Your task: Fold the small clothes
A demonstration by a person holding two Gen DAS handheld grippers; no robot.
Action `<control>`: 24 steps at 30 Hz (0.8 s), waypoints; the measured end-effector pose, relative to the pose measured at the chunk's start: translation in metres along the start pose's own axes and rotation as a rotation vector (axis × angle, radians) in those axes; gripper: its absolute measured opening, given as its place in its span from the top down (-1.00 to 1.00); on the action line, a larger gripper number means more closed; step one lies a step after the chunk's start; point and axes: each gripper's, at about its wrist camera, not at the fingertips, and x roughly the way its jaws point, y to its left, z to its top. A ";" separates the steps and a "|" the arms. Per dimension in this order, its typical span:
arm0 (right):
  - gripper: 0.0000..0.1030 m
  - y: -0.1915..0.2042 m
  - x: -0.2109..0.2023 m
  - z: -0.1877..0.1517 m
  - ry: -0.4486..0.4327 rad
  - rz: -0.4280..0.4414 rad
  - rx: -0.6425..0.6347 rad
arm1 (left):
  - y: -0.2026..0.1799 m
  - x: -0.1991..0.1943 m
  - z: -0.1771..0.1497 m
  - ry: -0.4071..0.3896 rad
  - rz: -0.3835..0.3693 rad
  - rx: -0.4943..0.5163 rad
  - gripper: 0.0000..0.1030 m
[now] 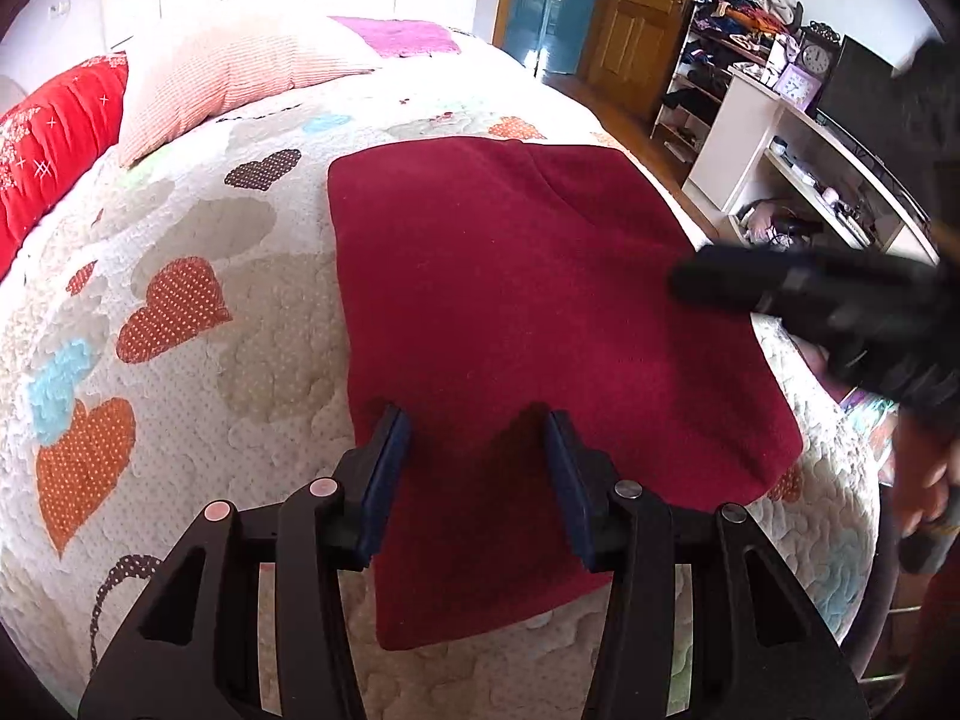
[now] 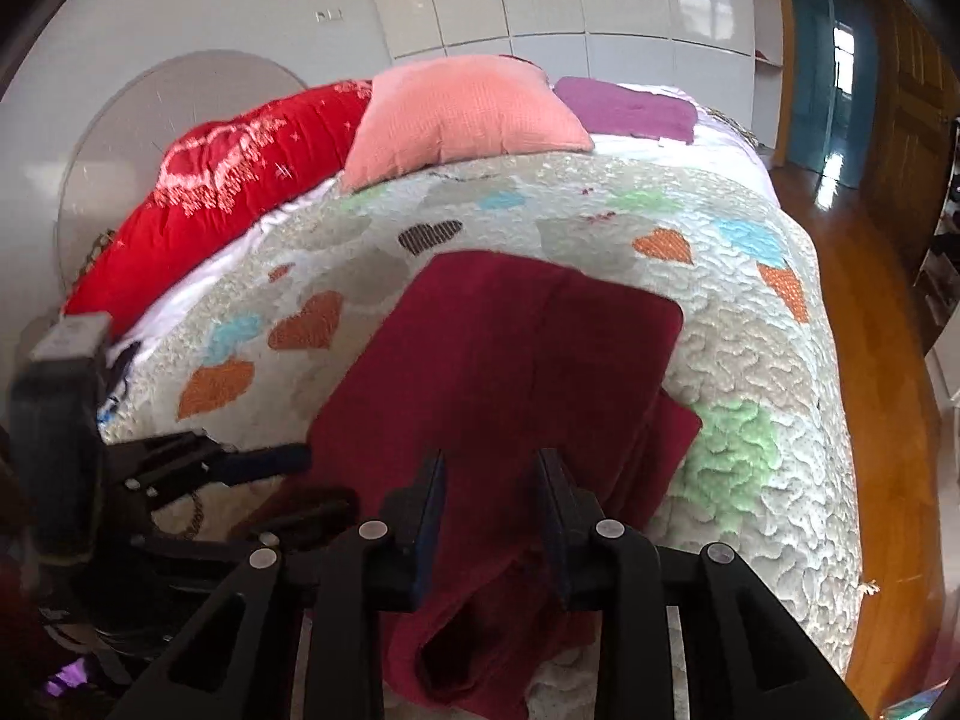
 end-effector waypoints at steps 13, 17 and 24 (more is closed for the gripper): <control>0.47 -0.004 -0.023 -0.029 -0.034 0.000 0.088 | -0.001 0.004 -0.002 -0.001 0.026 0.007 0.07; 0.48 0.002 -0.018 -0.042 -0.010 0.005 0.101 | -0.001 0.004 -0.002 0.000 0.033 0.012 0.07; 0.48 -0.018 -0.013 -0.054 0.020 -0.027 0.171 | -0.004 0.005 -0.005 0.001 0.042 0.026 0.05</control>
